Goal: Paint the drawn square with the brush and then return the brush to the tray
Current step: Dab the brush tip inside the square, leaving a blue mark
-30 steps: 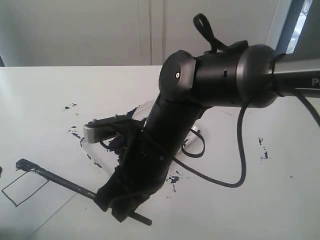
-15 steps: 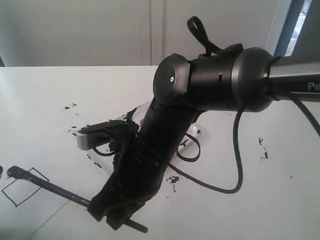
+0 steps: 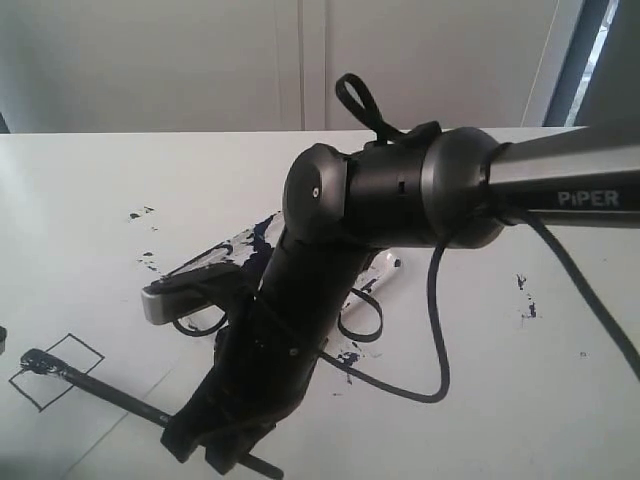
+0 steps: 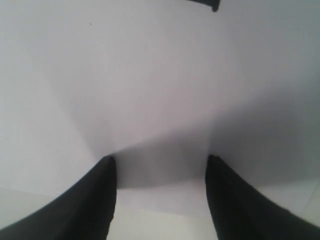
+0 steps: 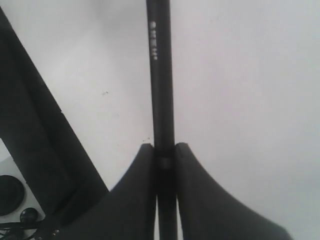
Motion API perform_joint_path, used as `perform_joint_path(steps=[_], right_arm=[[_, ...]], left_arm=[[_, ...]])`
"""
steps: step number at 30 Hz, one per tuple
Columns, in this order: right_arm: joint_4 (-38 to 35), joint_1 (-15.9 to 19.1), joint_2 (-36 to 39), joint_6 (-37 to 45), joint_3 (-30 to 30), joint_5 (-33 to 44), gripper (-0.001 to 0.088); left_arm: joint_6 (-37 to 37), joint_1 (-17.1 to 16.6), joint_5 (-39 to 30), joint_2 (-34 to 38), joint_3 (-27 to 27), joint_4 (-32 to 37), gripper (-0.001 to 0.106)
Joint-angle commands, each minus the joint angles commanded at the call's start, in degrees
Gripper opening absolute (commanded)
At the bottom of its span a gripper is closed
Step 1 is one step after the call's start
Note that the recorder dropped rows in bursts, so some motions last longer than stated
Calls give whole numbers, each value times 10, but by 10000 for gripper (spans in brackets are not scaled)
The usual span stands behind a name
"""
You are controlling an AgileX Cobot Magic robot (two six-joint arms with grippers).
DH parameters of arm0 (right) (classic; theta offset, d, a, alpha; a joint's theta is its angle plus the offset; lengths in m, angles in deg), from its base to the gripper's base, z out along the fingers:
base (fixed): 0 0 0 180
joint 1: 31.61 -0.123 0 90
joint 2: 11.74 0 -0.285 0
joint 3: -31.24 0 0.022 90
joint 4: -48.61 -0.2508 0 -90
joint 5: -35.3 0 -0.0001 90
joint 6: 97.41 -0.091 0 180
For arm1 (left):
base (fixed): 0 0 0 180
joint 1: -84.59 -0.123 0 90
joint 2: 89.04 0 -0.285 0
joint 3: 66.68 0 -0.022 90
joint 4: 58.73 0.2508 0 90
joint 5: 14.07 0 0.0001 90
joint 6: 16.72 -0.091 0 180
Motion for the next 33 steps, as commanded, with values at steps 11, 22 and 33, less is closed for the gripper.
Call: perform_joint_path(steps=[11, 22, 33], right_arm=[[0, 0, 14, -10, 0, -10, 0], [9, 0, 14, -19, -2, -26, 0], [65, 0, 1, -60, -16, 9, 0]], left_arm=[[0, 0, 1, 0, 0, -6, 586], [0, 0, 2, 0, 0, -9, 563], [0, 0, 8, 0, 0, -20, 563]])
